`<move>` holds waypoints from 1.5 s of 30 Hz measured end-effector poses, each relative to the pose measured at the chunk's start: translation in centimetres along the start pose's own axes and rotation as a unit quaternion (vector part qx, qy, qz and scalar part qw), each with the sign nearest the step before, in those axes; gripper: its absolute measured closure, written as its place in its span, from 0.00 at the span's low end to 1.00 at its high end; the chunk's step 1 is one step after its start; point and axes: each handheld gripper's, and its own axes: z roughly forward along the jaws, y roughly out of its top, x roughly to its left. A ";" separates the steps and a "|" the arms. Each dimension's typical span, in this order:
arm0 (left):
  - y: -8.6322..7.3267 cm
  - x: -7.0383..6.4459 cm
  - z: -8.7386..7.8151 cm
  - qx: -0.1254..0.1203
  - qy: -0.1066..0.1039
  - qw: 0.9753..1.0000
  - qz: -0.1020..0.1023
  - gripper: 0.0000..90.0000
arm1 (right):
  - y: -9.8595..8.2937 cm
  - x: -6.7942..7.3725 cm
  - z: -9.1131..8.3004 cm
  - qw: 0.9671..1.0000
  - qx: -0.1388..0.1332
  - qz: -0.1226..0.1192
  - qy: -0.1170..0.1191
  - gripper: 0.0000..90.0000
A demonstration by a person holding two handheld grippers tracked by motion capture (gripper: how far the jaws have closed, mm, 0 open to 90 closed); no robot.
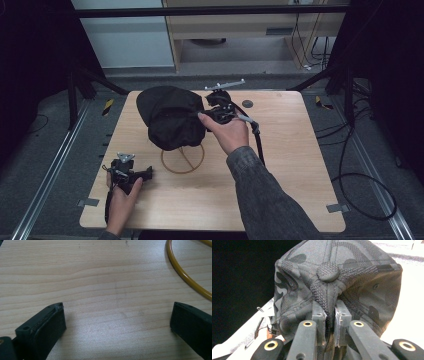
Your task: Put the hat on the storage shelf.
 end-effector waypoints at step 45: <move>0.0 0.0 0.0 0.000 0.000 1.000 0.000 0.00 | -0.3 0.0 1.2 1.000 0.005 0.009 0.001 0.79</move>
